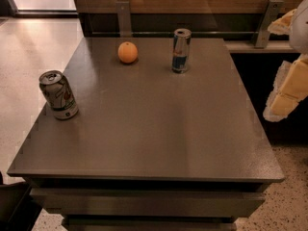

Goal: Move redbull can near 7up can

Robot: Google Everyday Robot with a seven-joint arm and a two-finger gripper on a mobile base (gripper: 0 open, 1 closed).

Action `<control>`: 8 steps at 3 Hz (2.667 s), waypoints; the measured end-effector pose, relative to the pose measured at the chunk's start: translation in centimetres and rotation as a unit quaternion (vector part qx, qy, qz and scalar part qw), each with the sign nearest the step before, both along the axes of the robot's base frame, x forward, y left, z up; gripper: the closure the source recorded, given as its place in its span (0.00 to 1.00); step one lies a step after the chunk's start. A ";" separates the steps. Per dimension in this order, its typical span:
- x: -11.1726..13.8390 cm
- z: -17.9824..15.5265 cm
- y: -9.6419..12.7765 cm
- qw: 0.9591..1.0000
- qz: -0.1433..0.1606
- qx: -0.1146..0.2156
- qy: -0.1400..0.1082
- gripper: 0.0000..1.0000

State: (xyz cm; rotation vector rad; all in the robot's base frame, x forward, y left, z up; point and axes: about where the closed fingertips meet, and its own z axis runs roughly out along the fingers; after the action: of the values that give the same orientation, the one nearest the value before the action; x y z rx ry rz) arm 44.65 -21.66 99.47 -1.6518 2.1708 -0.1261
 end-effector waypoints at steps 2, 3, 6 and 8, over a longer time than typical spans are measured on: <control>2.7 -1.1 -0.2 0.991 -0.032 0.115 -0.067 0.00; 6.5 -1.5 0.5 0.974 -0.037 0.191 -0.118 0.00; 16.4 -2.8 3.4 0.920 -0.035 0.357 -0.159 0.00; 18.9 -2.8 4.2 0.910 -0.035 0.382 -0.154 0.00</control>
Offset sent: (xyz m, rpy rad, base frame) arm 0.0710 -0.0021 -0.0115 0.4582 -0.3233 -0.1193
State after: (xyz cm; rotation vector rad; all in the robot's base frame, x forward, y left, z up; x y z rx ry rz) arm 63.57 -17.45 96.63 -1.0195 1.7071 0.3781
